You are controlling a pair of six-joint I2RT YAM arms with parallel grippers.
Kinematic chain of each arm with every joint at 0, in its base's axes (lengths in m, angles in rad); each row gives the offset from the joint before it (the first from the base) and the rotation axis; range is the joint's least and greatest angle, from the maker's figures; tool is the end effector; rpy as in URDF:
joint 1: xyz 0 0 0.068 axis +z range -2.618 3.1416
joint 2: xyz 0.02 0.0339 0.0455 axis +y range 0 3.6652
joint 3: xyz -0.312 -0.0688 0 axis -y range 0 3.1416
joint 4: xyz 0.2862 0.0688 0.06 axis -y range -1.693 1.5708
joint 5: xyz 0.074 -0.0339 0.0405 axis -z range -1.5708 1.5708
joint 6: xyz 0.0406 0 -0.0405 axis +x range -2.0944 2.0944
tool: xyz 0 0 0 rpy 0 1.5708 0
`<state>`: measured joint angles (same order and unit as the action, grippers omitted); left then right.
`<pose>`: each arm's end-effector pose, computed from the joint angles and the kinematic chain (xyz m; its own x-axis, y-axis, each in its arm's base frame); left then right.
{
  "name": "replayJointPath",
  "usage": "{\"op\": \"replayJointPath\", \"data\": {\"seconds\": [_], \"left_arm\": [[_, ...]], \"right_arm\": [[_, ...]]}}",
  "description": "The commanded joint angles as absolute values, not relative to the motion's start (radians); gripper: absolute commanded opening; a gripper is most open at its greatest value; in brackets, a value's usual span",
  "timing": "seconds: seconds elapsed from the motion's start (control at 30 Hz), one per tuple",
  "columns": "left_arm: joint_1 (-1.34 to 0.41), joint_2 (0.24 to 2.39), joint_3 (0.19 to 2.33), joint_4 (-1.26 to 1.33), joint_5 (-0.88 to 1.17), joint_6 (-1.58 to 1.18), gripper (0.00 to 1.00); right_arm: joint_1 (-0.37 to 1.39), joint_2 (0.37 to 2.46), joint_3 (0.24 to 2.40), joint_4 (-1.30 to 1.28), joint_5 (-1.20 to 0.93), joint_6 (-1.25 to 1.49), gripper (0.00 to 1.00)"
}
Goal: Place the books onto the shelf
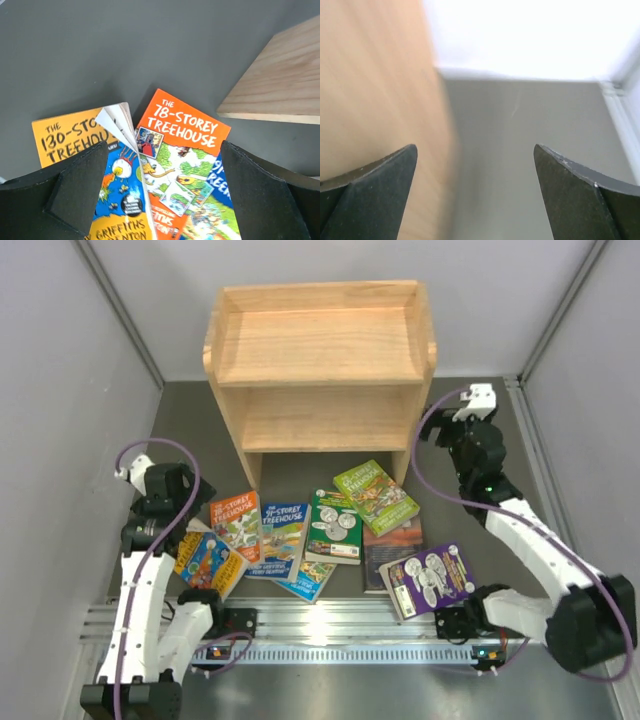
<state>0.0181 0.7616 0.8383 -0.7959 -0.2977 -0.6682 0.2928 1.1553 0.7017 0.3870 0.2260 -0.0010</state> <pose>0.1596 0.0148 0.3362 -0.3696 -0.5991 -0.7103 -0.5949 0.7398 -0.3144 0.2812 0.0753 0.3199 -0.0637 -0.0202 -0.9978 -0.0673 0.9976 -0.0159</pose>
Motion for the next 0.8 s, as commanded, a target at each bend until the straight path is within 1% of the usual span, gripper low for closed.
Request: {"op": "replayJointPath", "data": {"seconds": [0.0,0.03,0.07,0.1,0.13,0.2,0.33,0.4,0.43,0.53,0.7,0.77], "left_arm": [[0.017,0.764,0.923,-0.909,-0.377,-0.816,0.99],[0.017,0.773,0.93,-0.972,-0.368,-0.843,0.99],[0.017,0.776,0.934,-0.983,-0.347,-0.866,0.99],[0.017,0.775,0.931,-0.965,-0.272,-0.829,0.99],[0.017,0.761,0.928,-0.915,-0.221,-0.786,0.99],[0.018,0.738,0.927,-0.884,-0.123,-0.718,0.99],[0.017,0.642,0.855,-0.801,-0.074,-0.71,0.99],[0.017,0.627,0.836,-0.789,-0.036,-0.718,0.99],[0.017,0.623,0.827,-0.772,0.054,-0.709,0.99],[0.015,0.656,0.804,-0.756,0.138,-0.716,0.99],[0.017,0.741,0.801,-0.781,0.228,-0.713,0.93],[0.017,0.747,0.805,-0.782,0.242,-0.712,0.92]], "right_arm": [[0.374,1.0,0.886,0.041,0.245,0.407,1.0],[0.365,0.99,0.899,-0.063,0.285,0.554,1.0],[0.35,0.967,0.907,-0.227,0.238,0.637,1.0],[0.333,0.959,0.904,-0.241,0.156,0.67,1.0],[0.31,0.954,0.887,-0.247,0.014,0.676,1.0],[0.31,0.934,0.876,-0.33,-0.029,0.728,1.0],[0.299,0.796,0.763,-0.373,-0.008,0.811,1.0],[0.299,0.755,0.744,-0.451,-0.008,0.878,1.0],[0.299,0.755,0.738,-0.474,-0.026,0.893,1.0],[0.302,0.794,0.707,-0.535,-0.191,0.934,1.0],[0.307,0.859,0.673,-0.537,-0.175,0.92,1.0],[0.304,0.903,0.676,-0.532,-0.175,0.92,1.0]]}}
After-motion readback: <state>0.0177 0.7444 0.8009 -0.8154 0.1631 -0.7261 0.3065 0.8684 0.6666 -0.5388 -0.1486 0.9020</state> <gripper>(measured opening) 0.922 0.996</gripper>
